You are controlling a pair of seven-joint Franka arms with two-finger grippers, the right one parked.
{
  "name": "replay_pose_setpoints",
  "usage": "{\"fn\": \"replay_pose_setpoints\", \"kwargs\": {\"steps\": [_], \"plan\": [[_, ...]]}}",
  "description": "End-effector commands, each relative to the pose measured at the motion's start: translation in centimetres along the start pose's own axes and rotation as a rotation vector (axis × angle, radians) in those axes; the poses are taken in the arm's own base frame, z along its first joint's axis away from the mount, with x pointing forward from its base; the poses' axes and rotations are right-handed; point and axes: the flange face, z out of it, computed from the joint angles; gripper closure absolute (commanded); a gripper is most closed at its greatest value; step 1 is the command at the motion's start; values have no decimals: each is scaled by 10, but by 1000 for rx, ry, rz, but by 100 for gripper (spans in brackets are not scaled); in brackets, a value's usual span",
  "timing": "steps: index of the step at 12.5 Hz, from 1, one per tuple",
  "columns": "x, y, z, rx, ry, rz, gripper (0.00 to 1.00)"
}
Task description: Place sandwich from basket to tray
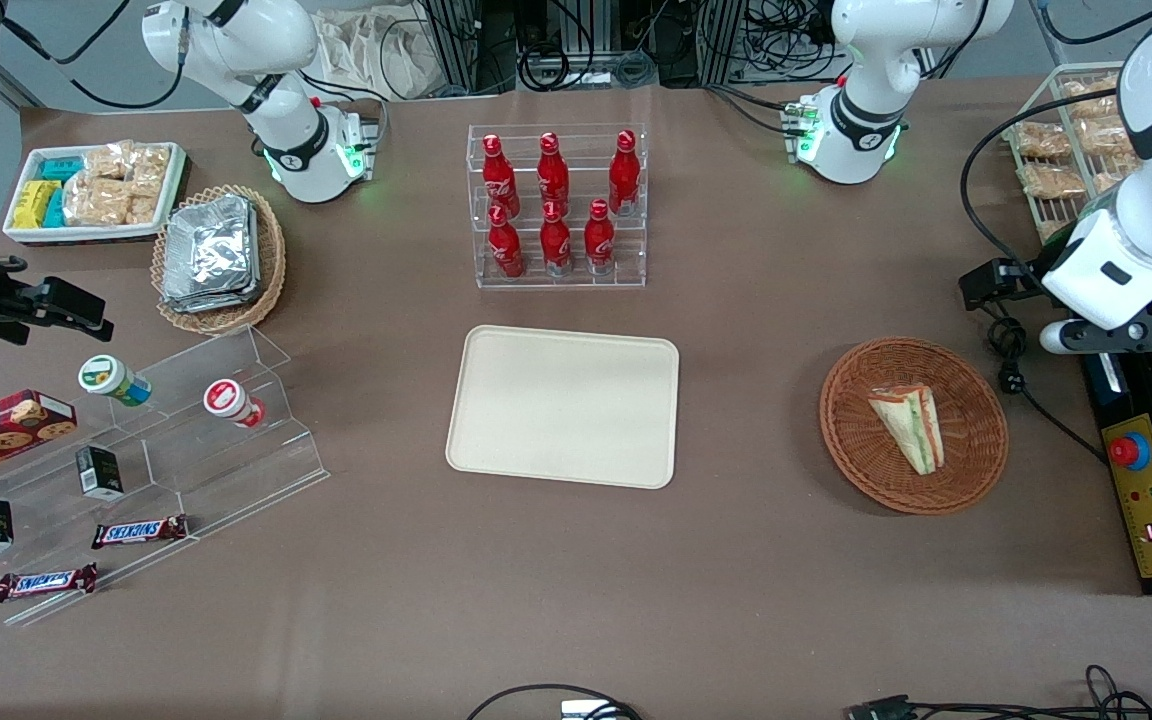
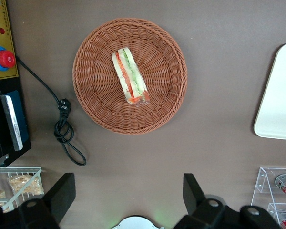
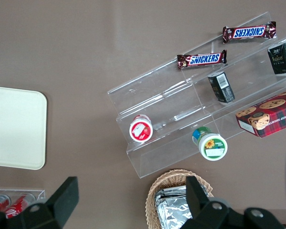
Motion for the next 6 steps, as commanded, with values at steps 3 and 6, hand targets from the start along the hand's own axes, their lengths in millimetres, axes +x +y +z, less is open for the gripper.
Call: {"fn": "replay_pose_setpoints", "kwargs": {"steps": [3, 6], "plan": [[-9, -1, -2, -10, 7, -6, 0], [-9, 1, -3, -9, 9, -3, 0]]}}
